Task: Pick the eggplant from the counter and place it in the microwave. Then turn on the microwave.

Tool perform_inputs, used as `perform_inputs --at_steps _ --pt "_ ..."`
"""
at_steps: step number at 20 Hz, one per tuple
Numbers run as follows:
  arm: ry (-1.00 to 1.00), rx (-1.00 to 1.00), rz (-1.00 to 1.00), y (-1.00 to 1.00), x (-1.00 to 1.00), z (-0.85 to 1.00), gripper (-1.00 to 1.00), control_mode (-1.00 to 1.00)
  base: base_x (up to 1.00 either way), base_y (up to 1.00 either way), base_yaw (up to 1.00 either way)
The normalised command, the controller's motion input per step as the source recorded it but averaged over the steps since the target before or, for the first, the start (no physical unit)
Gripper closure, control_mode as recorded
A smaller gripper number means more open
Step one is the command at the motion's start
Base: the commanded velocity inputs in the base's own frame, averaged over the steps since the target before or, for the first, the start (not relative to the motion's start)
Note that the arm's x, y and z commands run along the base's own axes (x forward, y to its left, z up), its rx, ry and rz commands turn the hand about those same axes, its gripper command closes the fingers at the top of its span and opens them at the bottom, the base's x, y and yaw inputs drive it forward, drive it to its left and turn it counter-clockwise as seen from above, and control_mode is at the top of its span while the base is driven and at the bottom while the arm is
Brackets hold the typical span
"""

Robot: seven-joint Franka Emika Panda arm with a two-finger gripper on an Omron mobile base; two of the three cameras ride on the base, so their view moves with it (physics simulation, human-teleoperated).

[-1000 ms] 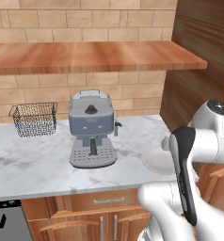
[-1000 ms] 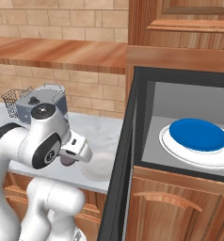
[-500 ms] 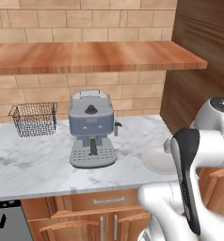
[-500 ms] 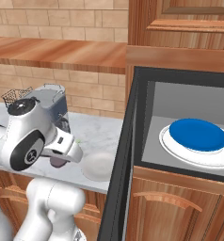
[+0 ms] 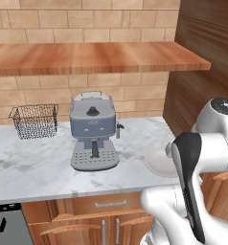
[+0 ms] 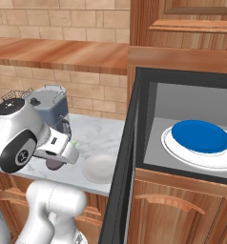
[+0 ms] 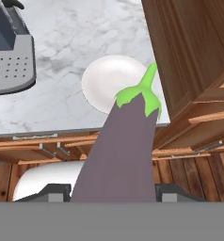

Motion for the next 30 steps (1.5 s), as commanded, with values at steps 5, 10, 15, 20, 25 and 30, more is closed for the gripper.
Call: perform_inputs --at_steps 5,10,15,20,25,30 --pt "0.00 0.00 0.00 0.00 0.00 0.00 1.00 -1.00 0.00 0.00 0.00" --pt "0.00 0.00 0.00 0.00 0.00 0.00 1.00 -1.00 0.00 0.00 0.00" --pt "0.00 0.00 0.00 0.00 0.00 0.00 1.00 1.00 0.00 0.00 0.00" --pt "0.00 0.00 0.00 0.00 0.00 0.00 1.00 1.00 -0.07 0.00 0.00" --pt "0.00 0.00 0.00 0.00 0.00 0.00 1.00 1.00 -0.48 0.00 -0.01" --pt "0.00 0.00 0.00 0.00 0.00 0.00 1.00 1.00 -0.59 0.02 0.00"
